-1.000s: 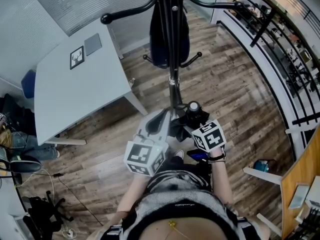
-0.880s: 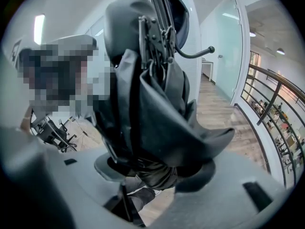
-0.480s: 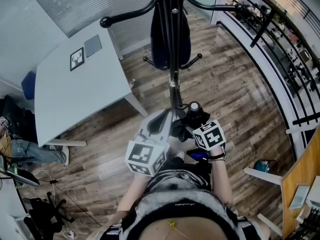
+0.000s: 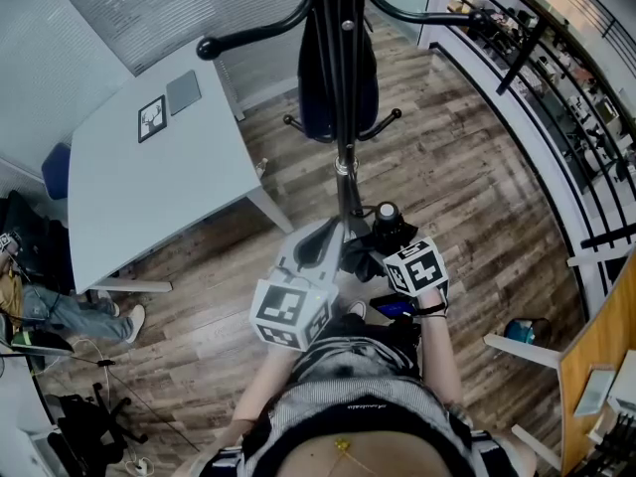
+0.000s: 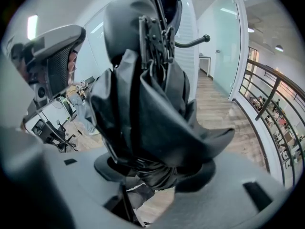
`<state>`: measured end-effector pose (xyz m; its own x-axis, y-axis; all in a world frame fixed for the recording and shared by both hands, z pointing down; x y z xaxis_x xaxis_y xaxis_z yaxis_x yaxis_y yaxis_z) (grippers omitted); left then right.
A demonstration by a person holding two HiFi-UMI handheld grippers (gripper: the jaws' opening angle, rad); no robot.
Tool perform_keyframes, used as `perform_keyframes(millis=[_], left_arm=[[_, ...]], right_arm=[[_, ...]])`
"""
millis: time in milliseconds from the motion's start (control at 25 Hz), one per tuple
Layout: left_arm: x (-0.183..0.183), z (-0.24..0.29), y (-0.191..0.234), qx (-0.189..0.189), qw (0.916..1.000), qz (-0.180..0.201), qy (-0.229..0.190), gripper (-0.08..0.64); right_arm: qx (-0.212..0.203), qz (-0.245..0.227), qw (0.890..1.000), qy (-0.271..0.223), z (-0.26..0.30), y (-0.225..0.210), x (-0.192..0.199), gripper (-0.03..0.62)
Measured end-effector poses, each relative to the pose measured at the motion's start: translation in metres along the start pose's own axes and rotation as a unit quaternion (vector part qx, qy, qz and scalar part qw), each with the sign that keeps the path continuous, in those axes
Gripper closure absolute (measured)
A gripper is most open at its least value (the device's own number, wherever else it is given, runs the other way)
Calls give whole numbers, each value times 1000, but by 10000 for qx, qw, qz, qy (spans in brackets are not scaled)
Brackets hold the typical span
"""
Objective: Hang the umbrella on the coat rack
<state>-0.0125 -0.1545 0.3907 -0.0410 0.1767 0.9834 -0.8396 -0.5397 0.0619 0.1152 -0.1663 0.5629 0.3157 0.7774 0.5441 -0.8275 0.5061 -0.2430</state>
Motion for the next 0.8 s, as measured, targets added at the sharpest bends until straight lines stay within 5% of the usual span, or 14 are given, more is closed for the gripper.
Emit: perform_keyframes(millis=[800], left_arm=[[-4, 5, 10, -58, 9999, -55, -111, 549]], right_arm=[[-41, -37, 10000, 68, 15, -12, -20, 342]])
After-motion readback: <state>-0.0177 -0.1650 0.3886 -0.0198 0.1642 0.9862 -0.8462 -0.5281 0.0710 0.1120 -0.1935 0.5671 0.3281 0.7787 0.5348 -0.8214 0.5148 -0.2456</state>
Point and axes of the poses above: the fingertips, and each gripper's own axes: z forward along the fingers, y to its left, x out of its underside, the point moved 4 cm from there along -z, backward along the fingers, and after that the axes turned 9 degrees about z, right-handed, at the moved point
